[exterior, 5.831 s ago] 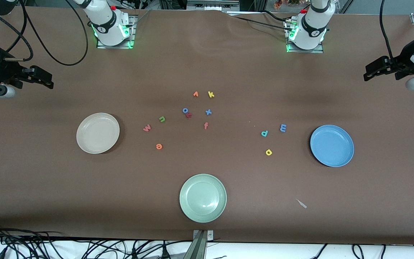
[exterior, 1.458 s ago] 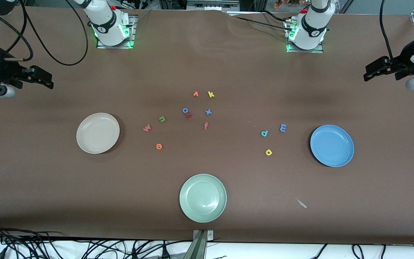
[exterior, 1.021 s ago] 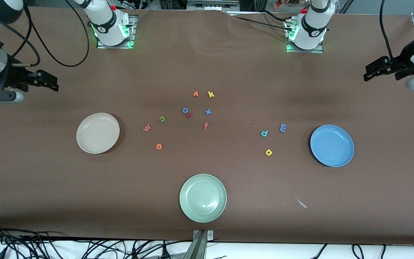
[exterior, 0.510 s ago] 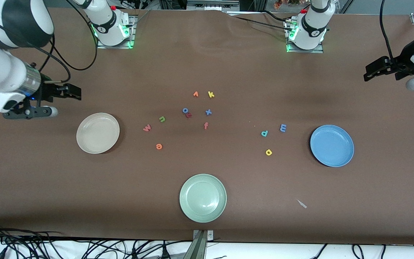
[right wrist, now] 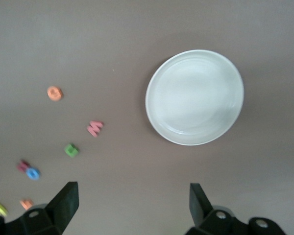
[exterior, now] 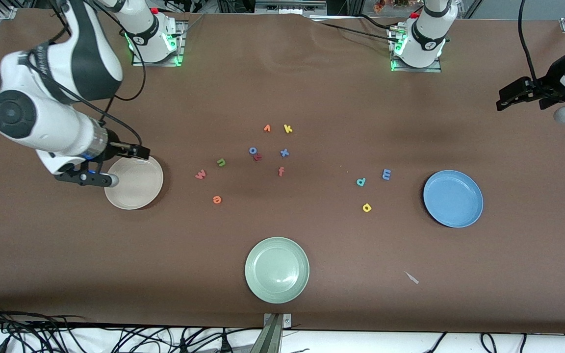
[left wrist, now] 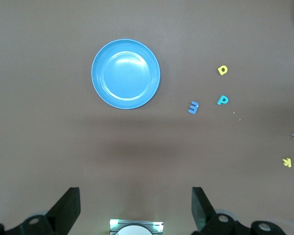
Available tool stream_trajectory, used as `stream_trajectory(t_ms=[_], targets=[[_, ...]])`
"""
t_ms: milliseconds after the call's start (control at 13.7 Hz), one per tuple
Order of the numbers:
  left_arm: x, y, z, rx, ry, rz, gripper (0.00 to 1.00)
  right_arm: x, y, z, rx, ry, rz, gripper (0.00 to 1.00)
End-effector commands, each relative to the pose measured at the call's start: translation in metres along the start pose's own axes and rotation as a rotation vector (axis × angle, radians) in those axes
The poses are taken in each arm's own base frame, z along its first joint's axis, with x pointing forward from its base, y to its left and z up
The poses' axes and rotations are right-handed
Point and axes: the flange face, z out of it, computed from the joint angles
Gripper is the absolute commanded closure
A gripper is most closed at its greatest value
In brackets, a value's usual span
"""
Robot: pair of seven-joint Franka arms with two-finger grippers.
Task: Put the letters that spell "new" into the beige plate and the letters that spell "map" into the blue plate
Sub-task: 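Reach the right gripper to the pink w and grasp it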
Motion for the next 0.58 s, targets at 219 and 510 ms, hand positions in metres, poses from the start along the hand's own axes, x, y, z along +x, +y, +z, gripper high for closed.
stream_trajectory(t_ms=[219,510], targets=[[0.002,0.000,-0.006,-0.027,0.003,-0.007,0.00,-0.011,-0.058,0.066,0.042,0.048,0.321,0.00],[0.002,0.003,-0.008,-0.028,0.011,0.001,0.00,-0.007,-0.066,0.111,0.074,0.077,0.420,0.00]])
